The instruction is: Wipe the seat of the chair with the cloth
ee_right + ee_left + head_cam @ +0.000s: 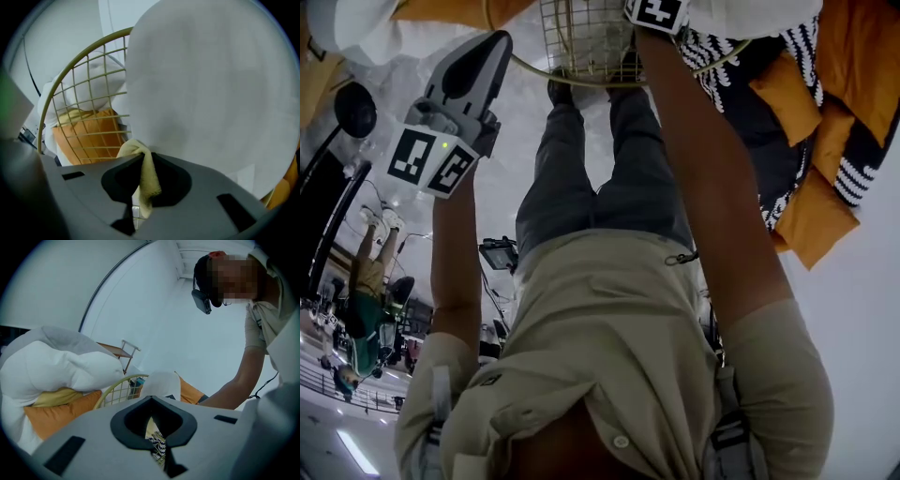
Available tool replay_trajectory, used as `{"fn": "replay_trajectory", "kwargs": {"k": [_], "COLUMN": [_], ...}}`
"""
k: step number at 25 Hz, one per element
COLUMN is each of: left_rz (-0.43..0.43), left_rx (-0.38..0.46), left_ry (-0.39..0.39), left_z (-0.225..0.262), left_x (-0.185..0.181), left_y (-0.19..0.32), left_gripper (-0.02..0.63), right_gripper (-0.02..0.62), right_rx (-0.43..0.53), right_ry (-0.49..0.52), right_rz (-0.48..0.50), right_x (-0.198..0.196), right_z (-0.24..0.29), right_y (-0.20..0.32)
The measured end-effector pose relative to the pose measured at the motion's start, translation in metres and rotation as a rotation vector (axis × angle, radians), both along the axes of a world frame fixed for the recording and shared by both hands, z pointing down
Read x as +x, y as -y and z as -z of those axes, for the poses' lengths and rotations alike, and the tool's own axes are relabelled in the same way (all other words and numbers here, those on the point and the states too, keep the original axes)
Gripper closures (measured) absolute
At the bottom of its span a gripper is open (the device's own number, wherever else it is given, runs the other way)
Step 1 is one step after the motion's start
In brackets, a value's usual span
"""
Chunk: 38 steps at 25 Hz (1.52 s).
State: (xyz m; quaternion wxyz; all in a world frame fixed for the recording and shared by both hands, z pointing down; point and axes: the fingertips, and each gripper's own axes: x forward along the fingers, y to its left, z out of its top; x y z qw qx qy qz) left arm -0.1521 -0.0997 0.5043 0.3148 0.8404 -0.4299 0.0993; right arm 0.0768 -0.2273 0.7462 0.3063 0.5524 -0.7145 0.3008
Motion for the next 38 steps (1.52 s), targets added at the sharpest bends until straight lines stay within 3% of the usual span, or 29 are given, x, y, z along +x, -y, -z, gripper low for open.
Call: {"fn": "replay_trajectory", "kwargs": {"k": [7, 12, 14, 18, 21, 30, 34, 38], "left_rz": [0.003, -0.026, -0.036, -0.062, -0.079, -0.095, -0.083, -0.115], "left_rx": [0.026, 0.061, 0.073, 0.104, 0.127, 0.214, 0.282, 0.35], "left_ry": [0.008, 0.006, 0.007, 0.009, 0.016, 0.041, 0.038, 0.031], "left_z": [0.016, 0.031, 0.04, 0.064, 0.085, 0.157, 0.184, 0.221], "left_x": [-0.002, 0.007, 0.01, 0.014, 0.015, 0.013, 0.008, 0.006], "left_y": [0.004, 0.013, 0.015, 0.02, 0.022, 0.014, 0.01, 0.009], "left_gripper": [0.591, 0.591, 0.591, 0.591, 0.591, 0.591, 0.591, 0.591], "right_gripper": [0.551, 0.551, 0.551, 0.551, 0.551, 0.551, 0.551, 0.551], "right_rx": [0.042, -0.021, -0.025, -0.04, -0.036, 0.07, 0.185, 0.337], "right_ry": [-0.055, -0.117, -0.139, -0.178, -0.203, -0.121, -0.025, 0.028], "right_rz": [0.026, 0.028, -0.024, -0.243, -0.285, -0.298, -0.231, -0.105], "right_x": [0.008, 0.051, 0.088, 0.175, 0.201, 0.2, 0.176, 0.138], "right_z": [0.027, 0.027, 0.037, 0.066, 0.088, 0.181, 0.25, 0.343], "right_y": [0.014, -0.009, -0.018, -0.037, -0.047, -0.059, -0.055, -0.063]}}
